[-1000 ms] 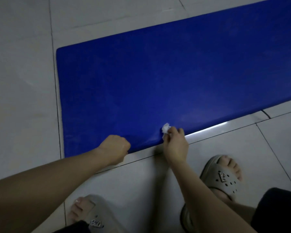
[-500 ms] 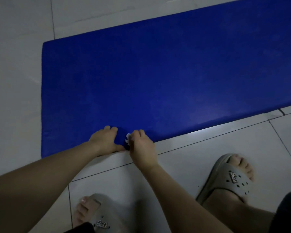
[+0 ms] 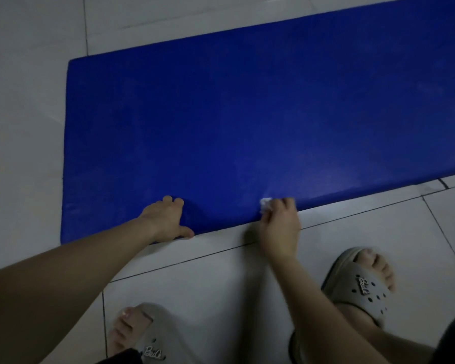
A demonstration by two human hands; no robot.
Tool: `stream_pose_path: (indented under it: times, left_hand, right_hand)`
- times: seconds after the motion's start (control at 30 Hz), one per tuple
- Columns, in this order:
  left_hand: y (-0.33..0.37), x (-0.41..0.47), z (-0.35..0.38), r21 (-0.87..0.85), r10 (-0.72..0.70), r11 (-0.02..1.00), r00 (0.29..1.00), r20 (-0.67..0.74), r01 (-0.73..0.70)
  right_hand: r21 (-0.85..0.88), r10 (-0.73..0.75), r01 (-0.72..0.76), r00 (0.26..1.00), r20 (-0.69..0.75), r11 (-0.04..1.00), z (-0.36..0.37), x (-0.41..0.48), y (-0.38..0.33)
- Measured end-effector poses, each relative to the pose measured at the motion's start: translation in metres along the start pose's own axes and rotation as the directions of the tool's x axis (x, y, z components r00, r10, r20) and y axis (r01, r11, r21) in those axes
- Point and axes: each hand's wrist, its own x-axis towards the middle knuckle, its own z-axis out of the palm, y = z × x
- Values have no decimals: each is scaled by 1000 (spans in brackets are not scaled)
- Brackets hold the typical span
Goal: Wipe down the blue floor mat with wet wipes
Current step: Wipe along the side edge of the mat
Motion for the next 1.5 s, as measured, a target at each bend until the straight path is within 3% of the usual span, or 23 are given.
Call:
stream_pose_path:
  times: [0.1, 0.23, 0.3, 0.47, 0.57, 0.63, 0.73, 0.87, 0.93, 1.1, 1.2, 1.27, 1.4, 1.5]
  left_hand:
    - [2, 1, -1, 9, -15, 1000, 1000, 2, 15]
    - [4, 2, -2, 25, -34, 999, 999, 6, 34]
    - [3, 1, -3, 17, -34, 999, 999, 10, 34]
    - [3, 1, -3, 15, -26, 1000, 999, 19, 26]
    - [4, 1, -3, 15, -29, 999, 999, 20, 29]
    - [4, 1, -3, 16, -31, 999, 999, 23, 31]
    - [5, 0, -3, 24, -35, 999, 999, 20, 34]
    - [6, 0, -5, 43, -41, 998, 999, 11, 40]
    - [6, -1, -5, 40, -37, 999, 999, 14, 36]
    - [6, -1, -5, 18, -25, 1000, 1000, 15, 25]
    - [6, 0, -4, 16, -23, 1000, 1000, 9, 23]
    - [6, 0, -3, 13, -28, 1000, 1000, 13, 27]
    - [7, 0, -3, 22, -33, 999, 999, 5, 33]
    - [7, 1, -3, 32, -45, 998, 999, 3, 44]
  right_hand:
    - [61, -161, 154, 976, 147, 986, 40, -39, -43]
    - [120, -416, 398, 883, 217, 909, 61, -48, -64]
    - [71, -436, 431, 878, 197, 900, 44, -29, -47]
    - [-110, -122, 127, 991, 55, 986, -22, 26, 29]
    - [-114, 74, -79, 996, -46, 990, -24, 27, 30]
    - [-72, 128, -131, 991, -50, 989, -6, 11, 7]
    - [-41, -57, 60, 996, 62, 997, 34, -27, -40]
    - [-78, -366, 380, 918, 150, 922, 56, -41, -73]
    - [-128, -401, 426, 897, 186, 895, 43, -24, -55]
    - [-224, -104, 110, 994, 38, 968, -24, 34, 36]
    - [-208, 99, -108, 993, -57, 972, -37, 42, 50]
    - [-160, 137, -144, 989, -57, 977, -23, 33, 33]
    - [-70, -114, 122, 988, 105, 990, 35, -18, -37]
    - [-49, -387, 401, 905, 175, 915, 58, -49, -75]
